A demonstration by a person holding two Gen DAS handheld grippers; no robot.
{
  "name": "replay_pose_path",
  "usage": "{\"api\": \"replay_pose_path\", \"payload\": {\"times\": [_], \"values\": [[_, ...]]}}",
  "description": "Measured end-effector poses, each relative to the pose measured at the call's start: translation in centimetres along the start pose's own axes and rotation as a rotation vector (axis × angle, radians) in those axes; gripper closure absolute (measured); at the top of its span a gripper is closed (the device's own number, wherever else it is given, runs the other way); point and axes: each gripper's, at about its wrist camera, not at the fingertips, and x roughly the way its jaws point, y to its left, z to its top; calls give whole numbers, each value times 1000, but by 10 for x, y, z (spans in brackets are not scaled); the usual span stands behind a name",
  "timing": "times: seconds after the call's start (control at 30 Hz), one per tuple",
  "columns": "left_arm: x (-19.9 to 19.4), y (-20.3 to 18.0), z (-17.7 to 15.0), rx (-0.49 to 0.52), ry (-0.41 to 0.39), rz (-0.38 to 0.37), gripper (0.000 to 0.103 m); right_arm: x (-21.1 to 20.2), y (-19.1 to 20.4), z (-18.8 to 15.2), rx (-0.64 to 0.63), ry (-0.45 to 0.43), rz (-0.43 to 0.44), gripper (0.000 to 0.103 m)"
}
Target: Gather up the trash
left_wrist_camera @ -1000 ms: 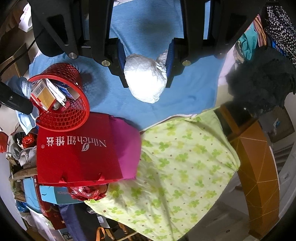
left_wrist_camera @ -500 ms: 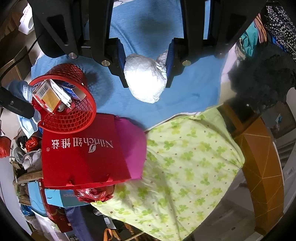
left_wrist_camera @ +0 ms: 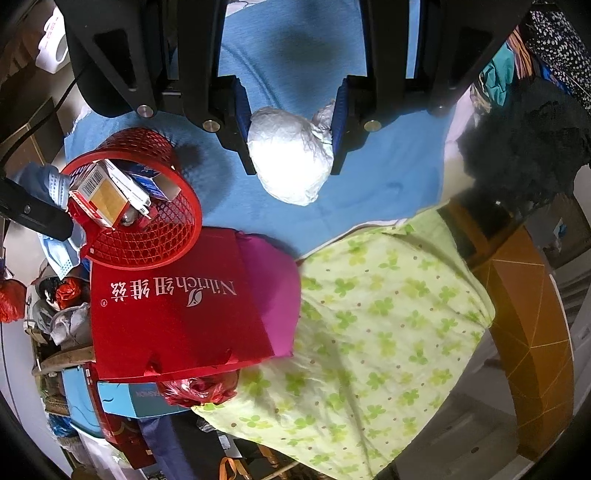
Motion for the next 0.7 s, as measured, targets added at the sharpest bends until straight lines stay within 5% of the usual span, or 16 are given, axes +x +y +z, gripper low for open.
{"api": "replay_pose_path", "payload": {"times": [0.7], "values": [[2,-15,2,35,6,-19,64,-2,-12,2,26,-2,-14,77]]}}
